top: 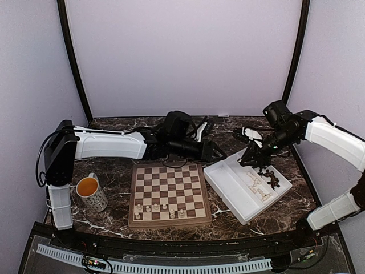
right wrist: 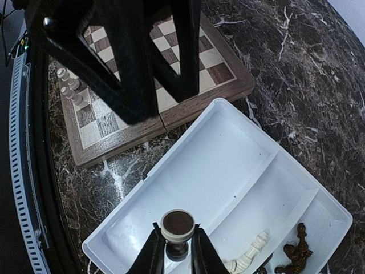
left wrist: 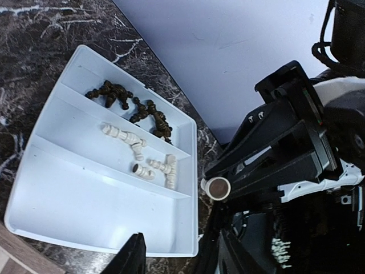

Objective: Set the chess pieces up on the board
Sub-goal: Pass from the right arm to the left

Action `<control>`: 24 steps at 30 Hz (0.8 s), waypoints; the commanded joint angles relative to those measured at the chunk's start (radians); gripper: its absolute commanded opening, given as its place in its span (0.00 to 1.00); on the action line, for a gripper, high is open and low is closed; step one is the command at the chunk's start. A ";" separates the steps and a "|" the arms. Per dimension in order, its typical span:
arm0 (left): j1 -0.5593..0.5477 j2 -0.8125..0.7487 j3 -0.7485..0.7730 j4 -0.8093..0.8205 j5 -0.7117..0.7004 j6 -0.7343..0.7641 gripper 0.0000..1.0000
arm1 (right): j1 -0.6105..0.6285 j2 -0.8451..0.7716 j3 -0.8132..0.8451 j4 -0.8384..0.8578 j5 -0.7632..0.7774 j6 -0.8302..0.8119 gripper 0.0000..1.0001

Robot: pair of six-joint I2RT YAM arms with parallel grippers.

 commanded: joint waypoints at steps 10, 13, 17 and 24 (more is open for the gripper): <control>-0.008 0.032 0.003 0.222 0.161 -0.188 0.47 | 0.112 0.077 0.106 0.043 0.093 0.023 0.15; -0.008 0.038 0.003 0.224 0.158 -0.192 0.47 | 0.133 0.081 0.109 0.049 0.103 0.029 0.14; -0.008 0.051 0.015 0.186 0.144 -0.192 0.46 | 0.145 0.077 0.112 0.053 0.117 0.034 0.14; -0.008 0.061 0.022 0.139 0.111 -0.194 0.46 | 0.147 0.076 0.103 0.060 0.128 0.042 0.14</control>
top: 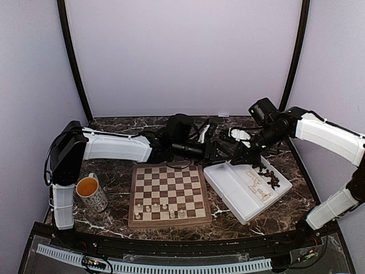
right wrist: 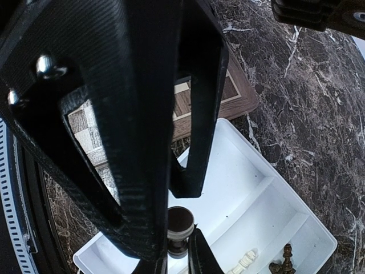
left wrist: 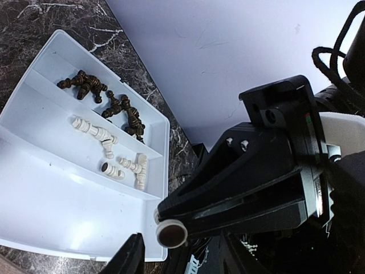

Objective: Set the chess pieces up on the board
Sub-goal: Pass from the right arm to the left

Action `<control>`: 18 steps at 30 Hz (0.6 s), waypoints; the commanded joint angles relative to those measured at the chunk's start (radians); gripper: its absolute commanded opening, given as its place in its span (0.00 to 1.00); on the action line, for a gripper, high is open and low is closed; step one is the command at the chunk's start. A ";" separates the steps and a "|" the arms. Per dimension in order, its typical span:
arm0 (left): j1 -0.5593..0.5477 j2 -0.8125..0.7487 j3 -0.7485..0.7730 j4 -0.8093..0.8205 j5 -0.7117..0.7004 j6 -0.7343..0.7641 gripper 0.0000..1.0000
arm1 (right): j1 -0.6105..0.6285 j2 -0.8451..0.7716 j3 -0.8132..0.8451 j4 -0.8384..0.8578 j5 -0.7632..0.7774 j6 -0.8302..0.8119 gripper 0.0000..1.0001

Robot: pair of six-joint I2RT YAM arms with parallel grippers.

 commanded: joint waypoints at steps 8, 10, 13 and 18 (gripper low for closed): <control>-0.004 0.016 0.024 0.008 0.011 -0.028 0.43 | 0.012 -0.003 0.027 0.026 0.007 0.016 0.14; -0.004 0.020 0.024 0.012 0.012 -0.034 0.42 | 0.015 -0.003 0.027 0.027 0.003 0.016 0.14; -0.004 0.026 0.025 0.023 0.015 -0.043 0.40 | 0.016 -0.003 0.026 0.026 0.004 0.017 0.14; -0.004 0.035 0.030 0.034 0.021 -0.050 0.36 | 0.019 -0.006 0.023 0.024 0.001 0.016 0.14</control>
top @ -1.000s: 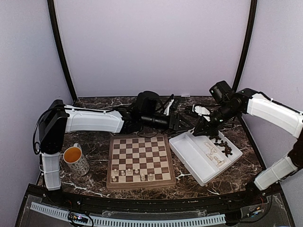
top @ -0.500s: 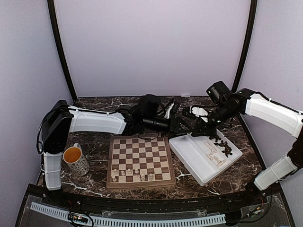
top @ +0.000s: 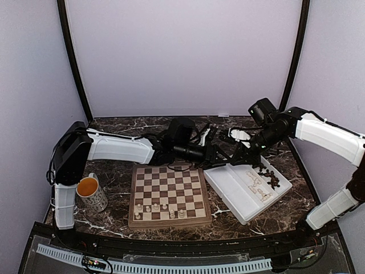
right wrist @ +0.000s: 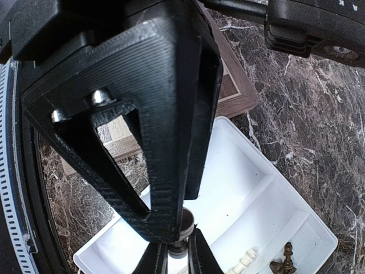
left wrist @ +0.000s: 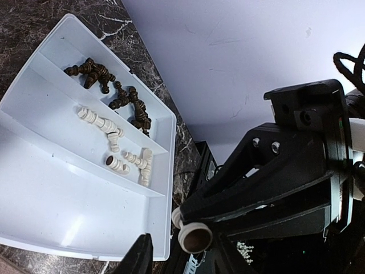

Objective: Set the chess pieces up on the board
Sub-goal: Pass from the right arm to the left

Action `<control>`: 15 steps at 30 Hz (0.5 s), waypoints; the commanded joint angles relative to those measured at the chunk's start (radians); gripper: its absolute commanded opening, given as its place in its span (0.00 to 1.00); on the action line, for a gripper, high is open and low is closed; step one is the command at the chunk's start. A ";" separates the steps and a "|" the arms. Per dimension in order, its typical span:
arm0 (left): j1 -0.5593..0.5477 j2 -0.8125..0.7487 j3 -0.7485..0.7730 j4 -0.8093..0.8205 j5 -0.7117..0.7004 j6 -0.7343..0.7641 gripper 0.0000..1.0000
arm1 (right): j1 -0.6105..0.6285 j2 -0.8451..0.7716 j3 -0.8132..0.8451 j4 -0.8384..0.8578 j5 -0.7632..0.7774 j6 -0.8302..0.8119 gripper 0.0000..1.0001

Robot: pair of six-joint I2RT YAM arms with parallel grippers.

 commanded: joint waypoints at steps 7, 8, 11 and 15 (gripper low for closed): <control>-0.003 0.019 0.036 0.048 0.031 -0.018 0.32 | 0.014 -0.009 0.021 0.018 -0.023 0.000 0.14; -0.002 0.019 0.036 0.054 0.031 -0.021 0.31 | 0.014 -0.010 0.020 0.018 -0.025 -0.002 0.14; -0.002 0.024 0.036 0.066 0.036 -0.027 0.32 | 0.015 -0.008 0.017 0.017 -0.029 -0.004 0.14; -0.001 0.033 0.042 0.076 0.040 -0.033 0.31 | 0.016 -0.006 0.015 0.018 -0.028 -0.005 0.14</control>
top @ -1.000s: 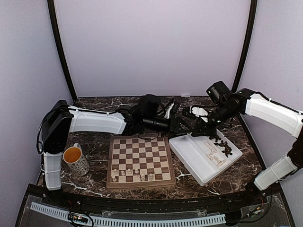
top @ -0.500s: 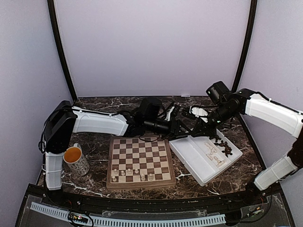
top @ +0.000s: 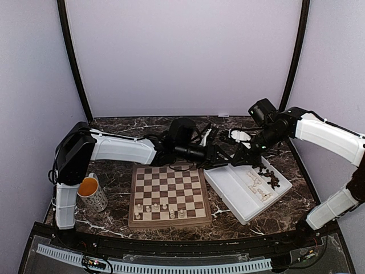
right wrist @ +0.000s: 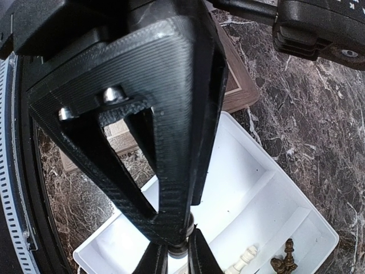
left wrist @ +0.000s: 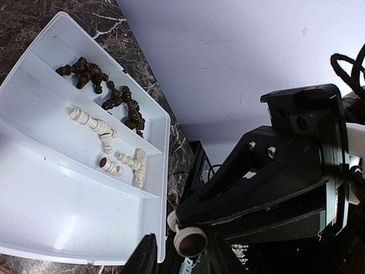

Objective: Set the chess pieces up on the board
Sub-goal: Pass from the right arm to the left

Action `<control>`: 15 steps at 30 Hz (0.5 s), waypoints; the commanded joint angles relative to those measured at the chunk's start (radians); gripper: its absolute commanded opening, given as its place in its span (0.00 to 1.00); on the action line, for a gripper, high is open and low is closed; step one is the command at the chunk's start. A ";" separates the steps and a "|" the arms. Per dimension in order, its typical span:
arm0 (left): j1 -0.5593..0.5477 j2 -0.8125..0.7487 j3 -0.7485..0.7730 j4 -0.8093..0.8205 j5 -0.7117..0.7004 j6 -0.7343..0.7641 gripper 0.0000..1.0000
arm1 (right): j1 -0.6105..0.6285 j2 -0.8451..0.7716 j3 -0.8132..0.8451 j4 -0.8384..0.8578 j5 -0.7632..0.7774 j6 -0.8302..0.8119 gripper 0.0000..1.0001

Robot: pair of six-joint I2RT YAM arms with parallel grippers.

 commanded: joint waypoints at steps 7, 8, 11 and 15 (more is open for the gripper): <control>-0.002 0.020 0.029 0.067 0.033 -0.029 0.19 | 0.016 -0.004 0.014 0.043 -0.028 0.002 0.13; 0.001 0.020 0.025 0.073 0.034 -0.032 0.18 | 0.016 -0.004 0.013 0.046 -0.028 0.004 0.13; 0.009 0.018 0.005 0.130 0.045 -0.061 0.13 | 0.015 -0.009 0.021 0.041 -0.036 0.011 0.14; 0.024 0.007 -0.034 0.222 0.055 -0.097 0.11 | -0.025 -0.054 0.056 0.026 -0.057 0.028 0.25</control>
